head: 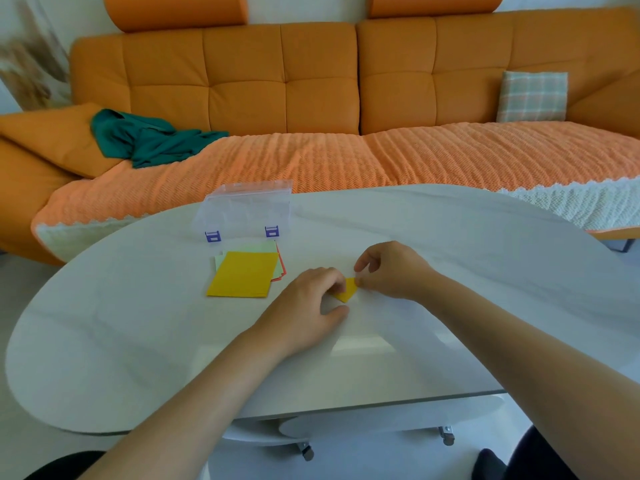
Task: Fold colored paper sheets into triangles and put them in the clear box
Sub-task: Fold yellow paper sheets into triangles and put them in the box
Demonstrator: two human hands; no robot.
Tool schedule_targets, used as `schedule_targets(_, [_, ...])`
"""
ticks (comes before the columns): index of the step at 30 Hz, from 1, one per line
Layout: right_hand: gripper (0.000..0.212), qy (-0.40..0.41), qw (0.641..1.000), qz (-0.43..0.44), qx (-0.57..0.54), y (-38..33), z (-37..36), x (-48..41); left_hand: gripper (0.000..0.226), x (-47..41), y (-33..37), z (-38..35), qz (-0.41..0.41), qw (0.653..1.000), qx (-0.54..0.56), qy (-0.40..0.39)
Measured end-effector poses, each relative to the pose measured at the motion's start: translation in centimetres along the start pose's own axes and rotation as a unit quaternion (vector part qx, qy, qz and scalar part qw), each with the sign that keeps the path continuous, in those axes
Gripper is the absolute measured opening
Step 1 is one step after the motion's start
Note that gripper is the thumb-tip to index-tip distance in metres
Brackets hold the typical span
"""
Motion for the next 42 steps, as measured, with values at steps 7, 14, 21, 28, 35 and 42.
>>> schedule_targets(7, [0.009, -0.015, 0.993, 0.117, 0.008, -1.6, -0.4, 0.3, 0.016, -2.1, -0.1, 0.5, -0.016, 0.998, -0.061, 0.025])
schedule_targets(14, [0.002, 0.028, 0.978, 0.206, 0.029, -2.9, -0.1, 0.9, 0.018, -2.2, 0.3, 2.3, -0.058, 0.992, -0.067, 0.095])
schedule_targets(21, [0.013, 0.035, 0.978, 0.156, -0.135, -3.8, 1.3, 0.7, 0.014, -2.5, -0.9, 5.1, 0.07, 0.988, 0.09, 0.107])
schedule_targets(28, [0.014, 0.076, 0.973, 0.122, -0.18, -5.0, 1.3, 1.2, 0.012, -2.0, -1.5, 4.9, 0.14, 0.973, 0.16, 0.088])
schedule_targets(35, [0.012, 0.07, 0.978, 0.097, -0.171, -5.2, 1.1, 1.2, 0.012, -1.9, -1.6, 4.9, 0.137, 0.977, 0.143, 0.074])
schedule_targets(42, [0.012, 0.074, 0.978, 0.053, -0.187, -3.5, 1.4, 0.6, 0.014, -2.4, -3.2, 6.1, 0.144, 0.972, 0.155, 0.097])
Point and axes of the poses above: each hand's wrist, its own x-axis away from the middle knuckle, its own z-axis out of the back of the hand, y = z × x, the point moved 9 cm from there along -x, towards the middle knuckle, and after that the axes turned 10 degrees about z, right-handed, at the moved point
